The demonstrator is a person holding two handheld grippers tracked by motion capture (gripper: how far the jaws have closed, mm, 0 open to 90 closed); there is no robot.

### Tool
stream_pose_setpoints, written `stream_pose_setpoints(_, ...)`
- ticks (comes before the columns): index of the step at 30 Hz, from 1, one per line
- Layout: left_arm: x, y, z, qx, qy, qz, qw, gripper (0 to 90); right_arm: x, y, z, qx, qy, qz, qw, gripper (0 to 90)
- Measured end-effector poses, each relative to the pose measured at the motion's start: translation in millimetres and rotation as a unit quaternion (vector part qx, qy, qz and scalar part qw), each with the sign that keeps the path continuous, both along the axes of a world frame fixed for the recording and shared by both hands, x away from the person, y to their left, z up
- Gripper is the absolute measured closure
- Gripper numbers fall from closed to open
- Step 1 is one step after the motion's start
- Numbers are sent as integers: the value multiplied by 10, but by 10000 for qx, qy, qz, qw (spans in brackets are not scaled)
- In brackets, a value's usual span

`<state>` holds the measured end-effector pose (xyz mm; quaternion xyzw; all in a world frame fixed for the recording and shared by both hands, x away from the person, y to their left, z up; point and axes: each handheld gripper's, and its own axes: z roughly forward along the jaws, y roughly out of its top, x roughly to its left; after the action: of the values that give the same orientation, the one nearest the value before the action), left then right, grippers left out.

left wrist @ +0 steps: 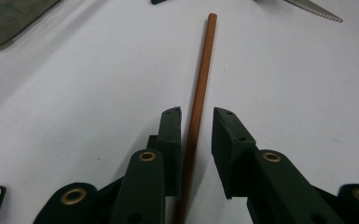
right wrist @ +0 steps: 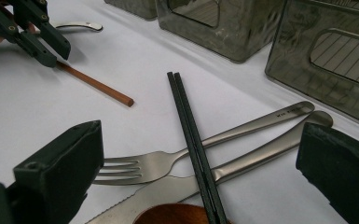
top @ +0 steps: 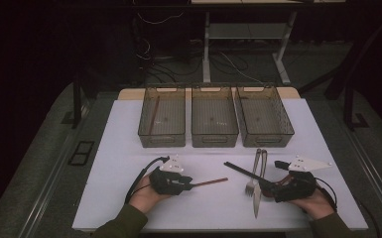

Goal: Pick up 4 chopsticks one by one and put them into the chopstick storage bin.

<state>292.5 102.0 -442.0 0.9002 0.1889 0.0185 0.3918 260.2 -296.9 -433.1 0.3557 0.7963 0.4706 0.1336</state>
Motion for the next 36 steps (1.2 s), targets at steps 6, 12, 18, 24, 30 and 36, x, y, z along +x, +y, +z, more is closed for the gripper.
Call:
stream_pose_setpoints(6, 9, -23, -41, 117, 27, -47, 9999, 762, 0, 2, -1, -9, -5, 9, 10000, 5)
stream_pose_setpoints(12, 24, -13, -56, 98, 24, -70, 9999, 810, 0, 2, -1, -17, -3, 7, 10000, 6)
stream_pose_setpoints(18, 23, -16, -57, 71, 97, -112, 9999, 824, 1, 8, -6, -30, 13, 13, 10000, 5)
stream_pose_setpoints(24, 19, -28, -53, 84, 134, -142, 9998, 835, 0, 10, -6, -33, 18, 9, 10000, 5)
stream_pose_setpoints(30, 13, -37, -45, 123, 143, -108, 9998, 838, 1, 8, -6, -31, 18, 17, 10000, 5)
stream_pose_setpoints(36, 14, -38, -31, 128, 180, -84, 9997, 838, 3, 18, -14, -23, 44, 58, 10000, 5)
